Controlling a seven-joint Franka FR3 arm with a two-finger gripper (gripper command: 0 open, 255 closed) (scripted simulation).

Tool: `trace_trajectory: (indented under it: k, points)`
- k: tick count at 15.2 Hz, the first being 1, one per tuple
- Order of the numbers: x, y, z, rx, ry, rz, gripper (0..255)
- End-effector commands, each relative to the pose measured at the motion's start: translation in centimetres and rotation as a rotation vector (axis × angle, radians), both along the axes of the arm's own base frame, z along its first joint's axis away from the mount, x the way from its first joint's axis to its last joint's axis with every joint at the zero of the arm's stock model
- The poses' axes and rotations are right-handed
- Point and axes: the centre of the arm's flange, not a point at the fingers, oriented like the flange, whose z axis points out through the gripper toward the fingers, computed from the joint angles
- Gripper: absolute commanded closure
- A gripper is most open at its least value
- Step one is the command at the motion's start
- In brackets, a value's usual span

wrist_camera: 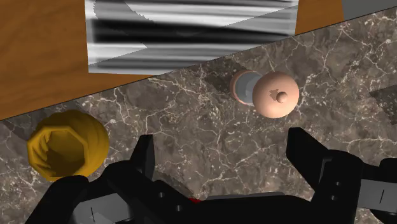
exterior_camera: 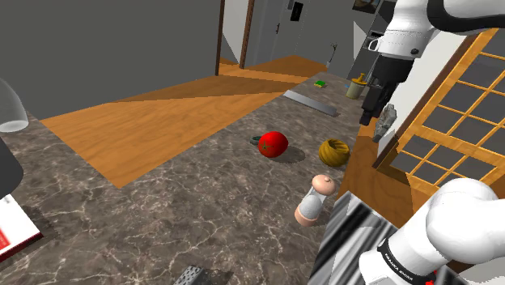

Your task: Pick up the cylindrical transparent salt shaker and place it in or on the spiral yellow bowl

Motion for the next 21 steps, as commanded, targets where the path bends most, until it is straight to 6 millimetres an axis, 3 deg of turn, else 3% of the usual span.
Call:
trace_trajectory:
  k: [1,15,21]
  points:
    - [0.0,0.0,0.0,0.0,0.0,0.0,0]
    - [-4.4,9.7,-14.5,0.069,-0.086,-0.074,0]
    - [-4.5,10.0,-17.7,0.069,-0.086,-0.074,0]
